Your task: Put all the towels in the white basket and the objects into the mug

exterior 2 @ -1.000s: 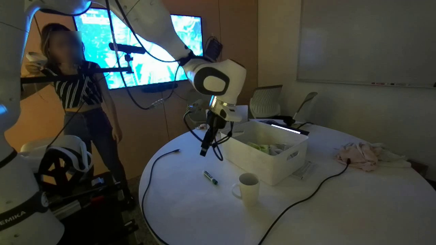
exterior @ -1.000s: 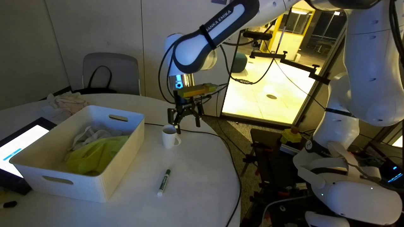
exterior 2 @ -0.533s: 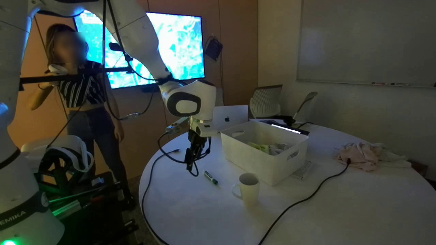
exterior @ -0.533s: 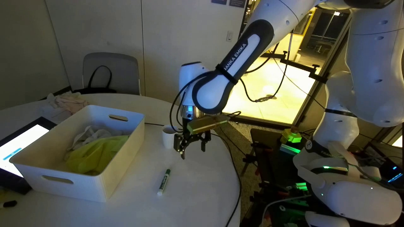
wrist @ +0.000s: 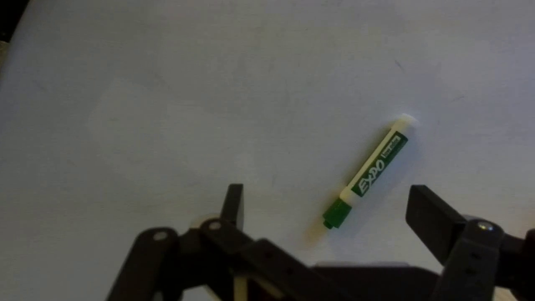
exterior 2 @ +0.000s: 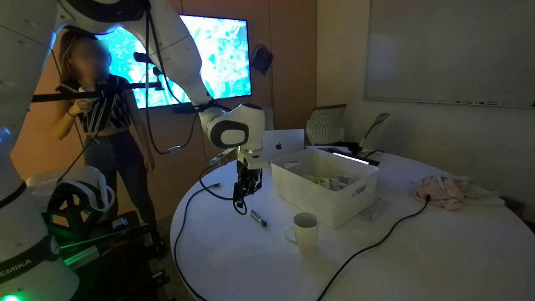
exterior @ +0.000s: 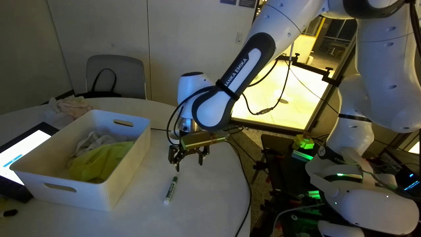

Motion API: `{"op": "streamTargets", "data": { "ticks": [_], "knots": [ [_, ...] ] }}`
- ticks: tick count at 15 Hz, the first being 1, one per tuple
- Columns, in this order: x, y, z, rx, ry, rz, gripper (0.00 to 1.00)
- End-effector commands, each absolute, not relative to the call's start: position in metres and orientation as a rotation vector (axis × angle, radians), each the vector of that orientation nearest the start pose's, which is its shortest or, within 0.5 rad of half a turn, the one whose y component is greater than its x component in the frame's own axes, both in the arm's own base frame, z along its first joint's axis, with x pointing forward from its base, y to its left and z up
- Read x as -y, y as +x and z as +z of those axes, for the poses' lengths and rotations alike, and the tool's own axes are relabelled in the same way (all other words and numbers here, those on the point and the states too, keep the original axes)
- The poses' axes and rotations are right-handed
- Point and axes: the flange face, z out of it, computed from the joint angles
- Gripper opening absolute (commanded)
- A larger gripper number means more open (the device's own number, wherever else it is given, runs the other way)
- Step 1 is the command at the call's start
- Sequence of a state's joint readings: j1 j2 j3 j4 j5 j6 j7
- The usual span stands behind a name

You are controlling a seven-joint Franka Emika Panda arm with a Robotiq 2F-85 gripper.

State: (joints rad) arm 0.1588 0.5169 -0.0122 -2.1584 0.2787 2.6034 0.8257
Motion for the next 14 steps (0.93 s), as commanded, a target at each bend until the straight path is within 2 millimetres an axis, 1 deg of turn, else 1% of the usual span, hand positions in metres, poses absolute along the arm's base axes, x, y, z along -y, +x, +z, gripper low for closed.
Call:
{"op": "streamTargets", "data": {
  "ticks": [1,3,6,10,14],
  "knots": [
    [-0.08,0.582,0.138,-1.444,-2.68,0.133,1.0],
    [-0.086,0.593,0.127,-1.481,-2.65,0.144,1.0],
    [-0.093,0.602,0.11,-1.547,-2.607,0.162,1.0],
    [-0.094,0.606,0.085,-1.685,-2.532,0.172,1.0],
    [-0.087,0.609,0.065,-1.774,-2.416,0.175,1.0]
  ]
}}
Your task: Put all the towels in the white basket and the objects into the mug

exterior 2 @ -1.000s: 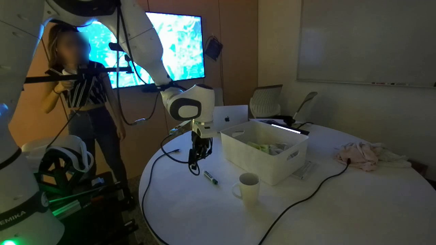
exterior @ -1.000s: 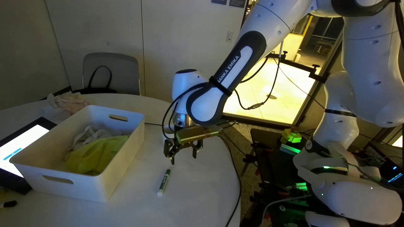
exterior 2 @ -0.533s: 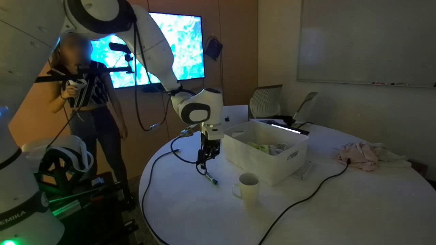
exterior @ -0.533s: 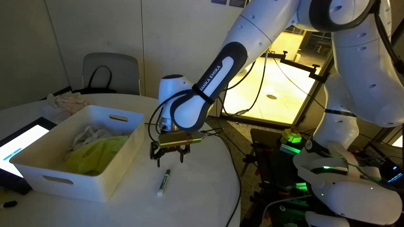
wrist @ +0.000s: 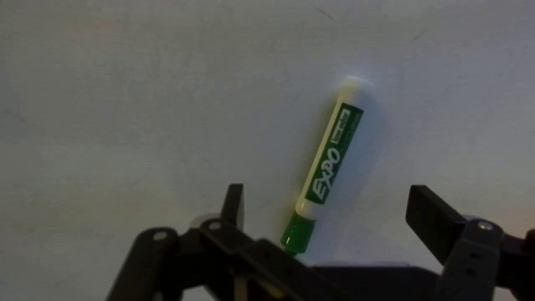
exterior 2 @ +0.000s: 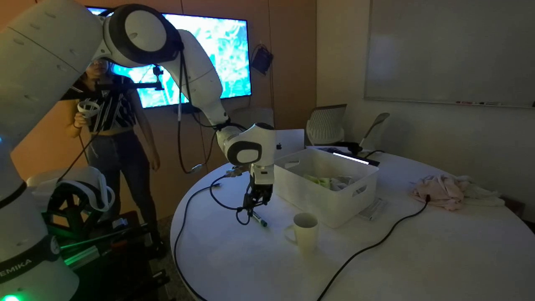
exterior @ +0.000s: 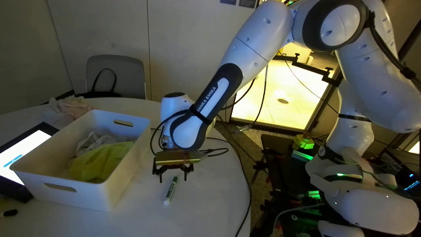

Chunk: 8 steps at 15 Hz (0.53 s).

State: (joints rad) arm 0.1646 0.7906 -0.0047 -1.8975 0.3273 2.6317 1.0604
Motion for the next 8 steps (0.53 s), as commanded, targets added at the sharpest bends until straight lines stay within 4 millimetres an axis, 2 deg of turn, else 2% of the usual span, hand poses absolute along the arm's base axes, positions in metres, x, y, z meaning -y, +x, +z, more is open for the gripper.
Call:
{"op": "streamTargets", "data": {
  "ticks": [1,8],
  "knots": [
    [-0.085,0.61,0.061,-1.796,-2.393,0.159,1.0],
    [-0.08,0.601,0.04,-1.89,-2.341,0.141,1.0]
  ]
}}
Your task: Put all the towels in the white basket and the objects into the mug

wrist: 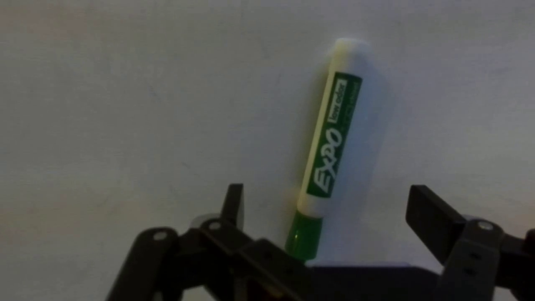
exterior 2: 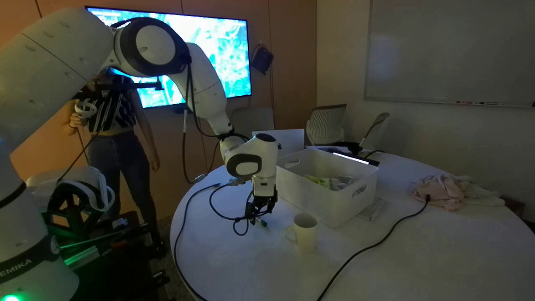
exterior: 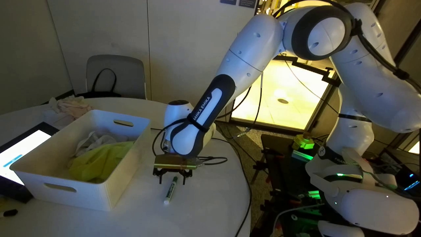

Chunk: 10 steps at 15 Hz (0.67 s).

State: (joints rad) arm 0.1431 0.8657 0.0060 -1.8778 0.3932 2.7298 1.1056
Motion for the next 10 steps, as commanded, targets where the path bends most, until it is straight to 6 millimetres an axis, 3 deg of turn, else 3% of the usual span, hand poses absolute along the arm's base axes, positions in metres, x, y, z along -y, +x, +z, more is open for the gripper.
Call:
{"op": "streamTargets", "data": {
  "ticks": [1,10],
  "knots": [
    [-0.0805,0.5999,0.0383,-1.897,-2.34,0.14,1.0],
    [-0.0894,0.5954,0.0351,-1.944,-2.371,0.105,1.0]
  ]
}}
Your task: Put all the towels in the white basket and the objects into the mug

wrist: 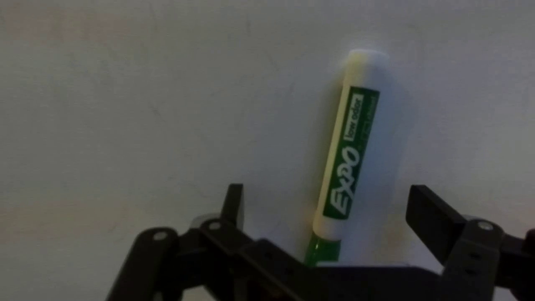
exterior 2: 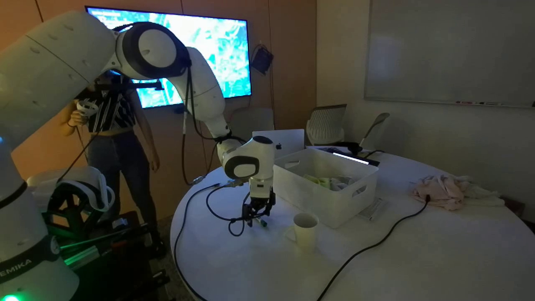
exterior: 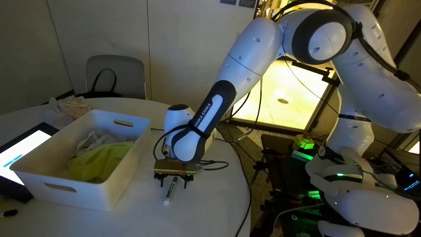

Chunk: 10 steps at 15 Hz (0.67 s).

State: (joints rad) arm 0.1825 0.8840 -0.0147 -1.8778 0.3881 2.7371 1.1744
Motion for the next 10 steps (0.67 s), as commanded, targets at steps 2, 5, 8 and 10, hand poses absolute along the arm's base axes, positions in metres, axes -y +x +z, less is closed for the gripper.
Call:
{"op": "streamTargets", "data": {
  "ticks": [2,5,8,10],
  "knots": [
    [-0.0901,0.5948,0.0346,-1.957,-2.375,0.097,1.0],
    [-0.0906,0.5946,0.0322,-1.976,-2.378,0.096,1.0],
    [-0.0903,0.5947,0.0294,-1.994,-2.381,0.088,1.0],
    [-0.0896,0.5942,0.0281,-2.007,-2.386,0.082,1.0]
  ]
}}
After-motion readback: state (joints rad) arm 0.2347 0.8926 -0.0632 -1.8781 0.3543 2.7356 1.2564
